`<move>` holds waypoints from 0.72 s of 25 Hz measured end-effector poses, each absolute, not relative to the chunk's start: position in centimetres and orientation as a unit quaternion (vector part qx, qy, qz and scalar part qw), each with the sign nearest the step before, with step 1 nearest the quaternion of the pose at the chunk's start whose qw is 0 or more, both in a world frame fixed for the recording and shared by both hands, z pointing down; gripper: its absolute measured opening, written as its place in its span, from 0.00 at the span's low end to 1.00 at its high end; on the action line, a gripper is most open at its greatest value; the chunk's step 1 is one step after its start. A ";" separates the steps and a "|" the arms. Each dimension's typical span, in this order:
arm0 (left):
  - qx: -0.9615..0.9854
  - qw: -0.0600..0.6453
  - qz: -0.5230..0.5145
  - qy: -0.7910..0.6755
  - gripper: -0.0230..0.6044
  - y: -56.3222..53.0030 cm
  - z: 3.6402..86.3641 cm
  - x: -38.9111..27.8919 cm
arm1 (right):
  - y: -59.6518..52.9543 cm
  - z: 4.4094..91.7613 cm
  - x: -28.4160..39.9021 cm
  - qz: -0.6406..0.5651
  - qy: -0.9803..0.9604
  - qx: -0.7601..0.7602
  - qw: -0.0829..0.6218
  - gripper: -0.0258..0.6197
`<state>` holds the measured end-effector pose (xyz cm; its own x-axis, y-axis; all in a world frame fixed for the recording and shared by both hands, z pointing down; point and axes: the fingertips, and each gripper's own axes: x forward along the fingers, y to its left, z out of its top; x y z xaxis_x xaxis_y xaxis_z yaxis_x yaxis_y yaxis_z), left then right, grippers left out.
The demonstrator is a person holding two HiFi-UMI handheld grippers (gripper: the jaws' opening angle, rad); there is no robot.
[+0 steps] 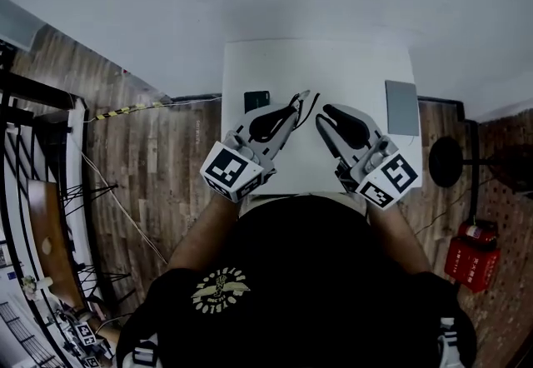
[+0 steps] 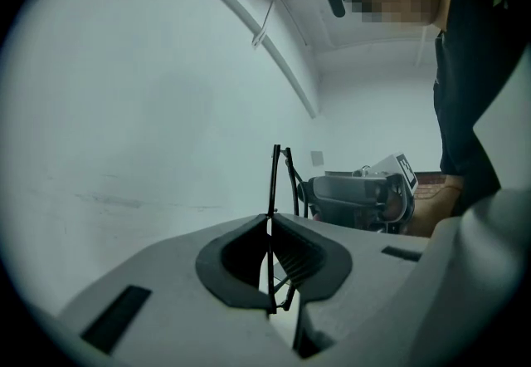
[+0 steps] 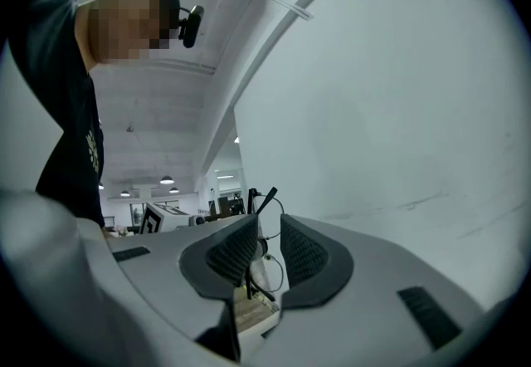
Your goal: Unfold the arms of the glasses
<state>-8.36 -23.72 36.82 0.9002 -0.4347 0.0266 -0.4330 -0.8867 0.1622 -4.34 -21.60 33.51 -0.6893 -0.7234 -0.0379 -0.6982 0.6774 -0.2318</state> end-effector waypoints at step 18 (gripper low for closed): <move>0.991 0.079 0.000 -0.110 0.07 -23.5 37.3 -4.4 | -22.0 33.8 -4.0 -0.146 0.891 -0.421 0.085 0.18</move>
